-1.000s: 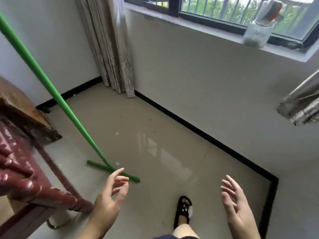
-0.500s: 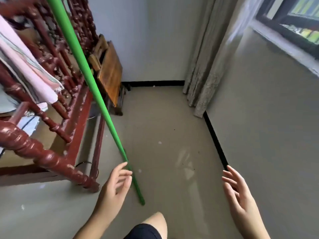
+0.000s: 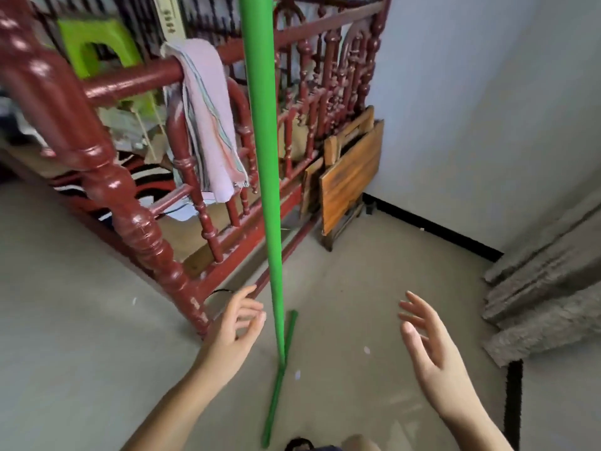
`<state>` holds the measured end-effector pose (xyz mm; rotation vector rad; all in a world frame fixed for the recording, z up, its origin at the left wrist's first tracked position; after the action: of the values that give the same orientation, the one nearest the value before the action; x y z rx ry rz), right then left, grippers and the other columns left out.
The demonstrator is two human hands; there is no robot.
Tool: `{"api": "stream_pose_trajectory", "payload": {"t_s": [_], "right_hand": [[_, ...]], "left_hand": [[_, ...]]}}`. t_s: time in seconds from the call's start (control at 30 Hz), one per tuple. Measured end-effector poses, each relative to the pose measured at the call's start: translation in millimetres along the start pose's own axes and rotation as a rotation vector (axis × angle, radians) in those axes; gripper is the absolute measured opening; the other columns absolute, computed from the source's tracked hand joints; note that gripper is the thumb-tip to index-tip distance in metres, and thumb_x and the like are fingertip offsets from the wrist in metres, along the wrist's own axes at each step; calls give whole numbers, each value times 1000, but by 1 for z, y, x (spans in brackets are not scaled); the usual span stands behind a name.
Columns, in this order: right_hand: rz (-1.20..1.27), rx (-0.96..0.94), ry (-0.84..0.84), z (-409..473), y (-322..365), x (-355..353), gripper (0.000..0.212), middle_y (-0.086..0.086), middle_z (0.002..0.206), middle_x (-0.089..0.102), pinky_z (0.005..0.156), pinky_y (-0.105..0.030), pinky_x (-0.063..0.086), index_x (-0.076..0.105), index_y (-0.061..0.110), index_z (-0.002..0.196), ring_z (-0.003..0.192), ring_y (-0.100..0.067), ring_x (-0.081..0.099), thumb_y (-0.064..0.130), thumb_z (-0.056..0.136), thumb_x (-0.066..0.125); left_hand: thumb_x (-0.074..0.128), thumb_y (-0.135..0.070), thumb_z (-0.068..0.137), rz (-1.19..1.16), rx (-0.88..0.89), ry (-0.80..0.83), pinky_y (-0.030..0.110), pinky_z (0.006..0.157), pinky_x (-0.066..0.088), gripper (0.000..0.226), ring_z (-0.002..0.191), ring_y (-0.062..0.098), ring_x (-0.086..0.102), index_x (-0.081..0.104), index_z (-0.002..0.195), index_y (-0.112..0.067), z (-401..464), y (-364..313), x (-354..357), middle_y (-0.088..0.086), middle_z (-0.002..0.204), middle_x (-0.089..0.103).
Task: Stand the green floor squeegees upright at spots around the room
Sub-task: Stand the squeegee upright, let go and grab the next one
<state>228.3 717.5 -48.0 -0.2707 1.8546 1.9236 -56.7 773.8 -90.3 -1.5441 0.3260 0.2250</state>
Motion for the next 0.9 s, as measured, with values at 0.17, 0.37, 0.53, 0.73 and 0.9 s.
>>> {"api": "stream_pose_trajectory", "payload": {"t_s": [0.17, 0.37, 0.53, 0.73, 0.9], "right_hand": [[19, -244, 358, 115, 32, 27, 47, 7, 126, 53, 91, -11, 42, 37, 51, 120, 114, 2, 50, 67, 76, 41], [69, -581, 781, 199, 104, 74, 47, 11, 135, 46, 103, -25, 39, 33, 37, 133, 123, 1, 43, 40, 88, 47], [104, -679, 966, 210, 135, 91, 29, 14, 98, 65, 86, -13, 49, 57, 20, 116, 92, 8, 60, 20, 88, 53], [105, -730, 1168, 165, 150, 103, 25, 21, 86, 62, 76, -5, 48, 63, 16, 108, 80, 15, 60, 15, 83, 60], [216, -808, 1360, 82, 164, 108, 22, 16, 89, 67, 76, -3, 44, 67, 17, 102, 84, 9, 61, 12, 81, 63]], "left_hand": [[62, -15, 83, 127, -80, -150, 28, 91, 53, 46, 102, 13, 62, 44, 125, -18, 45, -13, 24, 8, 111, 63], [56, -32, 85, 65, -223, -420, 49, 89, 53, 35, 100, 23, 64, 45, 117, -24, 85, -47, 61, 9, 109, 65], [46, -31, 91, 89, -454, -602, 38, 77, 54, 20, 85, 18, 61, 46, 107, -18, 87, -72, 80, 4, 96, 62], [41, -33, 93, 204, -576, -779, 34, 68, 47, 26, 77, 20, 59, 44, 111, -14, 31, -78, 79, 6, 91, 61], [42, -32, 93, 178, -701, -948, 37, 69, 47, 19, 77, 29, 59, 43, 97, -14, -59, -77, 76, 0, 74, 53]]}}
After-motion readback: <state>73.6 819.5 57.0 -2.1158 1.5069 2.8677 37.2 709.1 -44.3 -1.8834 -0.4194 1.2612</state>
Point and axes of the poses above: each hand's wrist, its own z-axis towards the middle knuckle, its own x-axis out of the palm, y = z × x, the point moved 1 cm from there along z, towards the middle knuckle
